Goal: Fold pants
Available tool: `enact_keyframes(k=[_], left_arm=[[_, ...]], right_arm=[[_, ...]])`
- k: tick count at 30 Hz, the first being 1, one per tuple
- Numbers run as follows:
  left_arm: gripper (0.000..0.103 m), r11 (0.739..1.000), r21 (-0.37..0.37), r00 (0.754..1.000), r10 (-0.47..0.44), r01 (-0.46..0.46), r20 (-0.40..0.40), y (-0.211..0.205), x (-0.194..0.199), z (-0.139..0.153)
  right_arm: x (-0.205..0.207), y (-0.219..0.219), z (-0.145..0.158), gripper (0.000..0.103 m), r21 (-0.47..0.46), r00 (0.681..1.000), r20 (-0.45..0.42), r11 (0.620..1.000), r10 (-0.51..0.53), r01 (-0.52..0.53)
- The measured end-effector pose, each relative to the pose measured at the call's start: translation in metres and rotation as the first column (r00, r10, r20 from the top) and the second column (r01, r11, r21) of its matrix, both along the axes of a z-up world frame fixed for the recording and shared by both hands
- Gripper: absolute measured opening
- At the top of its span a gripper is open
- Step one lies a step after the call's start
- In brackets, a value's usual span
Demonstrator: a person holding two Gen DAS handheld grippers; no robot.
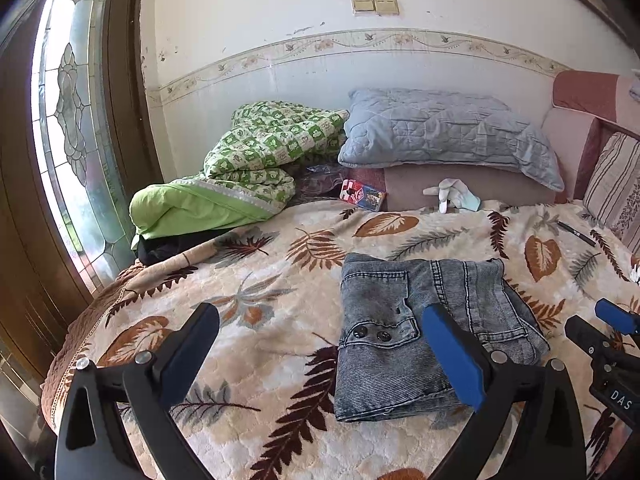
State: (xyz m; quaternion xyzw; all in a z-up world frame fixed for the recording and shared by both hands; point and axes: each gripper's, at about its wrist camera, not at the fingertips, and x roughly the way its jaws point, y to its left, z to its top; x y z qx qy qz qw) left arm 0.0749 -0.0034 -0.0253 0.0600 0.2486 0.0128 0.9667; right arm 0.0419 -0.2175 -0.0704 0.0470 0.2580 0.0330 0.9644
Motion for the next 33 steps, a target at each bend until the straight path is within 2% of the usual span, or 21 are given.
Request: enact_keyframes(k=[5, 12, 24, 33], left_arm=[[0.101, 1.0, -0.001, 1.0, 0.022, -0.022, -0.011, 0.003, 0.004, -0.004], [0.101, 1.0, 0.011, 0.999, 0.027, -0.027, -0.031, 0.001, 0.009, -0.009], [0.101, 0.999, 0.013, 0.999, 0.052, -0.052, -0.016, 0.002, 0.01, -0.009], [0.101, 0.998, -0.022, 0.999, 0.052, -0.052, -0.002, 0.007, 0.009, -0.007]], right_arm=[[-0.003, 0.004, -0.002, 0.068, -0.053, 1.0, 0.018, 0.999, 0.004, -0.003], [-0.006, -0.001, 0.003, 0.068, -0.041, 0.999, 0.032, 0.999, -0.003, 0.004], [-0.01, -0.007, 0.005, 0.068, -0.029, 0.998, 0.055, 1.0, -0.009, 0.011], [-0.006, -0.006, 0.003, 0.068, -0.028, 0.999, 0.045, 1.0, -0.003, 0.004]])
